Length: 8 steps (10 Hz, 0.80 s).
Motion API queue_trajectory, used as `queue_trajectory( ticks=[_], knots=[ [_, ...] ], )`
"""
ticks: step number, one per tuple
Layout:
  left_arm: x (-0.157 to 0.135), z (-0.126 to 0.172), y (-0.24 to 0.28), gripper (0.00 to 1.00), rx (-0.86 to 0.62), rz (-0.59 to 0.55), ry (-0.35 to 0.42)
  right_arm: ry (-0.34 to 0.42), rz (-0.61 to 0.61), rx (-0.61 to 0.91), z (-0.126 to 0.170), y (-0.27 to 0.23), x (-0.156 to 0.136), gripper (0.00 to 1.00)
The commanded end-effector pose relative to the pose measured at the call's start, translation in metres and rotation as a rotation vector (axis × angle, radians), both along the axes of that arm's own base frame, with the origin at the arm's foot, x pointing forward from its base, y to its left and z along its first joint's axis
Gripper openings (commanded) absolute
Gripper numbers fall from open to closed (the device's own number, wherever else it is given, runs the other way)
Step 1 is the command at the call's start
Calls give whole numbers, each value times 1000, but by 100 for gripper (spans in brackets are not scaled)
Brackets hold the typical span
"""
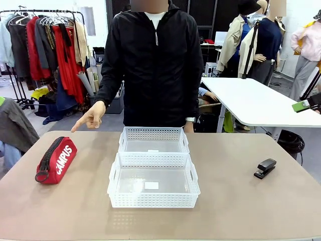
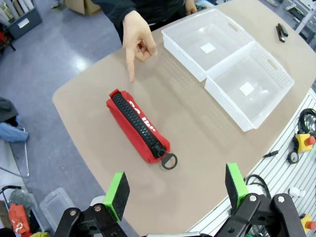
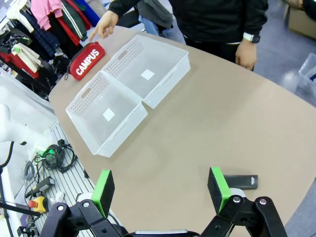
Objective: Distribute items into two baskets.
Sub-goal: Pick up the Pencil pouch that the person points to.
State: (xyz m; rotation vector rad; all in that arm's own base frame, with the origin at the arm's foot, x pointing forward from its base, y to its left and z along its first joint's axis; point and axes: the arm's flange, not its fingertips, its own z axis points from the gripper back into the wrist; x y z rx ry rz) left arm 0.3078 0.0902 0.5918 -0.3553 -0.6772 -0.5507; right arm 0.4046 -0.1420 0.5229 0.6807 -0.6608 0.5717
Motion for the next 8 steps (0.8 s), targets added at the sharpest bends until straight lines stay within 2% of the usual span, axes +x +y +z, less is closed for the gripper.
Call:
queue_trajectory(
  ticks=[1, 3, 8],
  knots=[
    [-1, 1, 1, 100, -7, -3, 6, -7, 0, 0, 2, 0, 1, 100],
    [12, 2, -5, 100, 22, 27, 14, -7, 0, 0, 2, 0, 1, 100],
    [105, -15, -37, 100, 198, 180, 145, -7, 0, 0, 2, 0, 1, 100]
  ],
)
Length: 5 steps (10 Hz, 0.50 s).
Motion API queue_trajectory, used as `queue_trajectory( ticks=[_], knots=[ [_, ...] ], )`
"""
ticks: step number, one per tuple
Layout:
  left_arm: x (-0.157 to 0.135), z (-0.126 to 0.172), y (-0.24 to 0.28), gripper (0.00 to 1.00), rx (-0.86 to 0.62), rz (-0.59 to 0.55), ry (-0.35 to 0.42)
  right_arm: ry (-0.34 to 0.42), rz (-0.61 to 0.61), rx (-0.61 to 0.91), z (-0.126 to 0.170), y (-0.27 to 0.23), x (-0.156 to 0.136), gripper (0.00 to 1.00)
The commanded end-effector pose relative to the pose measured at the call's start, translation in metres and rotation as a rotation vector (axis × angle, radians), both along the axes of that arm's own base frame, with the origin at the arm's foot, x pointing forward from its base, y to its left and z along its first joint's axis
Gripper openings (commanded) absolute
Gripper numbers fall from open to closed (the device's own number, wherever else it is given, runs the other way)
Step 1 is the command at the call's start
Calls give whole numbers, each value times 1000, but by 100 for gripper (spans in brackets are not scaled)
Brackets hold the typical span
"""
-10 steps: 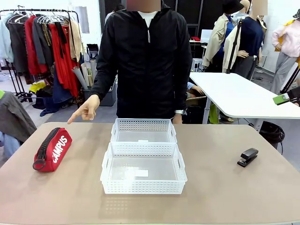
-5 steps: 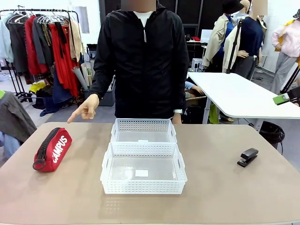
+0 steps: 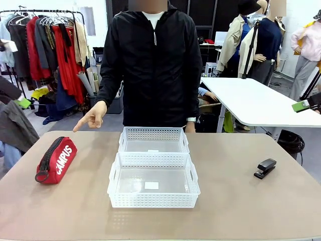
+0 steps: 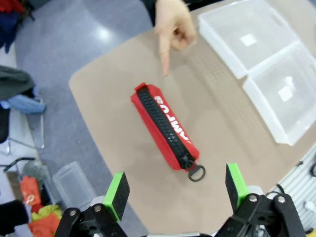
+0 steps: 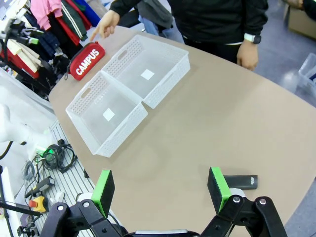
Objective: Distribute items into two baskets.
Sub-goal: Pick up the Pencil pouch that the person points to.
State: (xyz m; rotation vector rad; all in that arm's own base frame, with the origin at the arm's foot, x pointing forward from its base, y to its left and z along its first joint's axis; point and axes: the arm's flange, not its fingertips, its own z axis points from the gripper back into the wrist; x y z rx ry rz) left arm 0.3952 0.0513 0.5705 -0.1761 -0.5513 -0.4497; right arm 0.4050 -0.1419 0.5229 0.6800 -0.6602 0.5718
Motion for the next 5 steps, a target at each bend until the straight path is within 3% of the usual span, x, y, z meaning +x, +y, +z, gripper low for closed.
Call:
queue_trajectory(
  ticks=[1, 5],
  knots=[
    [36, -3, 2, 100, 64, 98, 65, -8, 0, 1, 2, 0, 1, 100],
    [94, -50, -1, 100, 153, 196, 161, -8, 0, 1, 2, 0, 1, 100]
  ],
)
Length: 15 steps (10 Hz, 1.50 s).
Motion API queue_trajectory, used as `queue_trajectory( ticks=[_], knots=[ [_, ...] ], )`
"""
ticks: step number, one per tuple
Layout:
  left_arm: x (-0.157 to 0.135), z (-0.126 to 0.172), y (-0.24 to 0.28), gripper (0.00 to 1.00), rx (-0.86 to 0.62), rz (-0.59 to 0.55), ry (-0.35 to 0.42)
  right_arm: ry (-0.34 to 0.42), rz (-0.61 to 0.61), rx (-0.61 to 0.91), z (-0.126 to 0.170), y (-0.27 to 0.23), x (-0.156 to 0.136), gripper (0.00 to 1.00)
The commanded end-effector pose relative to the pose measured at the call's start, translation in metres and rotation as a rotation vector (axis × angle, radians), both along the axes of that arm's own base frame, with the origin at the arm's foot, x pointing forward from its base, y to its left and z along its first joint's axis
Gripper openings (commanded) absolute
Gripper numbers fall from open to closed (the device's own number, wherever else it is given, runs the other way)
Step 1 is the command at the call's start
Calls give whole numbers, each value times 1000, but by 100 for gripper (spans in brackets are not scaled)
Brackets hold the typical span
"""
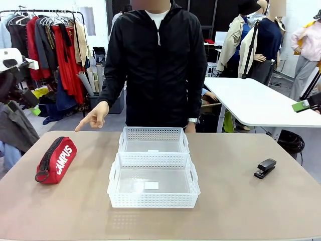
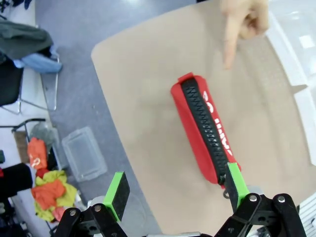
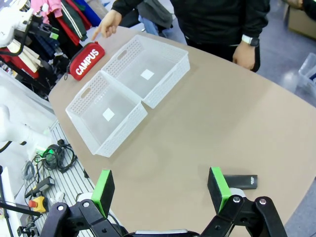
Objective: Distribute items into two baskets.
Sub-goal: Pick up the Pencil pouch that the person points to.
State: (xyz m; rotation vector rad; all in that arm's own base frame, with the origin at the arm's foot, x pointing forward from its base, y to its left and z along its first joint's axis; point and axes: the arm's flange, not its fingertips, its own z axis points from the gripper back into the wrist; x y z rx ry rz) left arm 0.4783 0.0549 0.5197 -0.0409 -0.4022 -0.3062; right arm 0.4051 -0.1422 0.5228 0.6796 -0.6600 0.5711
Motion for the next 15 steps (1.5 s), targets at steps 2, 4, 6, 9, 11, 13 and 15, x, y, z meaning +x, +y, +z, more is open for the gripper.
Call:
queue_trajectory(
  ticks=[2, 4, 6, 9, 11, 13, 15],
  knots=[
    [30, -22, -8, 100, 49, 46, 91, -8, 0, 1, 2, 1, 1, 100],
    [41, -43, -11, 100, 55, 55, 157, -8, 0, 1, 2, 1, 1, 100],
    [49, -67, -9, 100, 57, 68, 218, -8, 0, 1, 2, 1, 1, 100],
    [54, -102, -10, 100, 20, 50, 308, -8, 0, 1, 2, 1, 1, 100],
    [51, -110, -16, 100, -17, 24, 331, -8, 0, 1, 2, 1, 1, 100],
    [49, -113, -20, 100, -43, 16, 325, -8, 0, 1, 2, 1, 1, 100],
    [49, -121, -24, 100, -57, 5, 335, -8, 0, 1, 2, 1, 1, 100]
  ],
)
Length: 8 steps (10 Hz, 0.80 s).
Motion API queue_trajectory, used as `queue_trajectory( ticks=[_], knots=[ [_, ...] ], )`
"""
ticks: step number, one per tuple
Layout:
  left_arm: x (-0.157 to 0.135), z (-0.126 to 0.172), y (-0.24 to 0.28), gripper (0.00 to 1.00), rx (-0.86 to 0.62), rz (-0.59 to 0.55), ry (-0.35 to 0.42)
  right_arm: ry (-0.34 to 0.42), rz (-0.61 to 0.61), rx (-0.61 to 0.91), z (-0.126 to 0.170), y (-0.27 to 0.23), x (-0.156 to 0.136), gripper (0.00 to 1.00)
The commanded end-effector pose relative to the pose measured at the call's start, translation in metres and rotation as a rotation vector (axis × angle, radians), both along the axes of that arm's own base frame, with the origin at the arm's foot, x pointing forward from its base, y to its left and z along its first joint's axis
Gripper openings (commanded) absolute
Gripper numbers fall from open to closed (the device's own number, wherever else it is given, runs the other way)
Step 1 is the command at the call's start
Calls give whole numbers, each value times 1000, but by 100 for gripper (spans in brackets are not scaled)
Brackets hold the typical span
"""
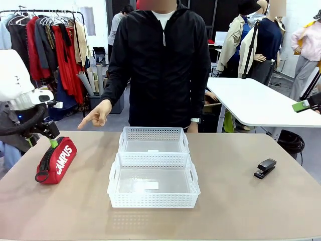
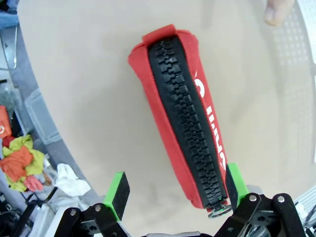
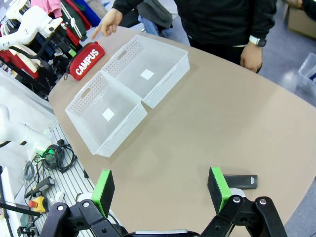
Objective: Distribute items into two baskets.
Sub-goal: Pick up the Pencil pouch that the person points to.
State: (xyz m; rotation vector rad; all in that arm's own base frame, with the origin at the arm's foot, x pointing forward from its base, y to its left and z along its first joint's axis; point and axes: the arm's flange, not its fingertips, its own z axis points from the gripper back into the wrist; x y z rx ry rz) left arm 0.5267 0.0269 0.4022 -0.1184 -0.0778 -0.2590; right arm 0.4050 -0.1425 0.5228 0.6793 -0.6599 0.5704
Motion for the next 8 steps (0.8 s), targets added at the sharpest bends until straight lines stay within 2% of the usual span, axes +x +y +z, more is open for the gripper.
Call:
queue_trajectory(
  ticks=[1, 5, 8],
  knots=[
    [2, -11, 2, 100, -32, -27, 9, -8, 1, 1, 2, 1, 1, 100],
    [7, -37, -8, 100, -38, -87, -24, -8, 1, 1, 2, 1, 1, 100],
    [9, -56, -12, 100, -35, -97, -2, -8, 1, 1, 2, 1, 1, 100]
  ],
)
